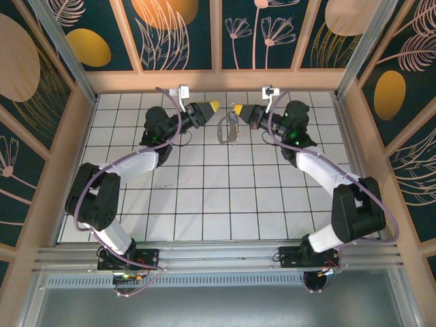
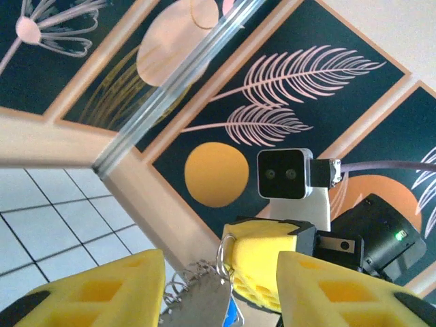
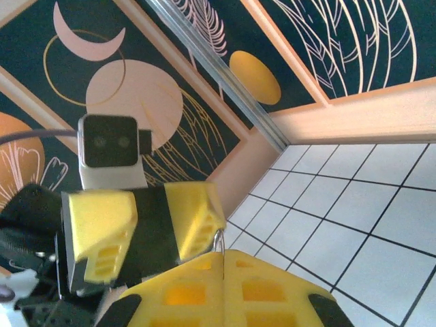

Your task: Put the keys on the keyring

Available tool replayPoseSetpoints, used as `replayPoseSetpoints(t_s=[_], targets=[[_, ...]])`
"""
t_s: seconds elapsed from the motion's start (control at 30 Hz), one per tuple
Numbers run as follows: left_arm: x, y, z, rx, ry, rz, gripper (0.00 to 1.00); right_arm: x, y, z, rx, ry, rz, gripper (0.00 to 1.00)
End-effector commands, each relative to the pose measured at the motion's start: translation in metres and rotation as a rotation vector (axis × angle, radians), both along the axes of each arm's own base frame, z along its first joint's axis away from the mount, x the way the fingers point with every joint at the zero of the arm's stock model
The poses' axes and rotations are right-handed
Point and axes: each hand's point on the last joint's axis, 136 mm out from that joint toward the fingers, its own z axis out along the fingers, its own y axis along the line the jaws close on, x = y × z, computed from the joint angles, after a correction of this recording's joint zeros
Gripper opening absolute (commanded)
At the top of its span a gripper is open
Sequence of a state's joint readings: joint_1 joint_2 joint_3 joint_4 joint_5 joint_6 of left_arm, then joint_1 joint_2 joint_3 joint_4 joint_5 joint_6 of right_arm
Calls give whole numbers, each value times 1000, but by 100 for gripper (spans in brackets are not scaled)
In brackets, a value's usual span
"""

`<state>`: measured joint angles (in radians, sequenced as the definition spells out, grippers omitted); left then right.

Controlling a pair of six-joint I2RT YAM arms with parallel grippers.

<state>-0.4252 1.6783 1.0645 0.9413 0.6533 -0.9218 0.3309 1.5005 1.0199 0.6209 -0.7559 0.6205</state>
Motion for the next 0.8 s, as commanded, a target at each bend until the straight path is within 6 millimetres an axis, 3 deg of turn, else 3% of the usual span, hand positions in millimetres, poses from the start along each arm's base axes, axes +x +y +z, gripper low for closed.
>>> replayPoseSetpoints(t_s=[0.0,0.17,0.2,0.4,0.77], targets=[[4,2,4,95,-58,-34,49,-2,7,8,-60,-51,127,0],[9,-2,4,170,-82,-96,51,12,13,8,-110,-45,222,0],[14,-5,-8,193,-63,-111,51,15,14,7,-115,-40,238,0],[27,-8,-20,237,-54,-124,52,28,21,2,-117,3,301,0],[42,-13,-30,236,-33,-163,51,29,26,-7,-114,23,332,0]])
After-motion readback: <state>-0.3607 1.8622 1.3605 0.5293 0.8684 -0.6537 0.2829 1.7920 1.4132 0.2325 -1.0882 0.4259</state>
